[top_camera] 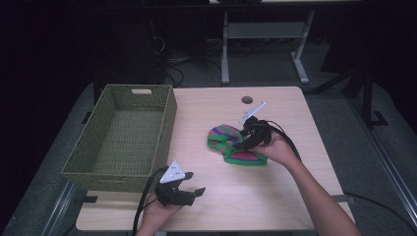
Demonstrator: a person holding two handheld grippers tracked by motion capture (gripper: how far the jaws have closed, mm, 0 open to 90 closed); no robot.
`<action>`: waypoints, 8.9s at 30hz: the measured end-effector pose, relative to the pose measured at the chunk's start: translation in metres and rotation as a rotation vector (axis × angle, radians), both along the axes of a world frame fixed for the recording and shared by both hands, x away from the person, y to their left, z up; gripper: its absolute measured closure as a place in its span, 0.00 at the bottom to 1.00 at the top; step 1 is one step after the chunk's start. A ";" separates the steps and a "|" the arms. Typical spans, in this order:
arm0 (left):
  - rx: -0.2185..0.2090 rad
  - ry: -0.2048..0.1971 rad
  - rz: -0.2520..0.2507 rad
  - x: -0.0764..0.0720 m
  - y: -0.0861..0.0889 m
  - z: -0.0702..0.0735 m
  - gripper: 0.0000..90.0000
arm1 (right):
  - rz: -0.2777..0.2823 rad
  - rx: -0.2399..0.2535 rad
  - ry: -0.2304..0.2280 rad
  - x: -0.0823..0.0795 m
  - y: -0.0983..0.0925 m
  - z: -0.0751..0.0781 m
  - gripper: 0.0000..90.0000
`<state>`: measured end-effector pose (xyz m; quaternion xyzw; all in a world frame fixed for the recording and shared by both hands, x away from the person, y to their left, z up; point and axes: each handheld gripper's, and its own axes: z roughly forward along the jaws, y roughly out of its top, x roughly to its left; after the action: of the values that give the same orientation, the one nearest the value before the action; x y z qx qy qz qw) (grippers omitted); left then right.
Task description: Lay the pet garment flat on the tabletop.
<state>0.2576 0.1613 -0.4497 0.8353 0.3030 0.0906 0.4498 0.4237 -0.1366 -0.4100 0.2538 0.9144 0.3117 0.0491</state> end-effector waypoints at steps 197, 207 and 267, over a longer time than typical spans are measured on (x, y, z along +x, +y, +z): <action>-0.065 -0.022 0.018 -0.002 0.004 0.003 0.31 | 0.016 0.174 0.145 -0.105 0.002 -0.024 0.45; -0.065 -0.031 0.019 -0.002 0.004 0.003 0.31 | 0.099 0.164 0.038 -0.120 0.014 0.007 0.67; -0.107 -0.026 0.026 0.004 0.006 0.004 0.30 | 0.117 0.211 -0.017 -0.119 0.009 0.031 0.91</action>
<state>0.2616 0.1673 -0.4460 0.8048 0.3122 0.0907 0.4967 0.3051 -0.1279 -0.3788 0.2009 0.8893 0.4107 0.0115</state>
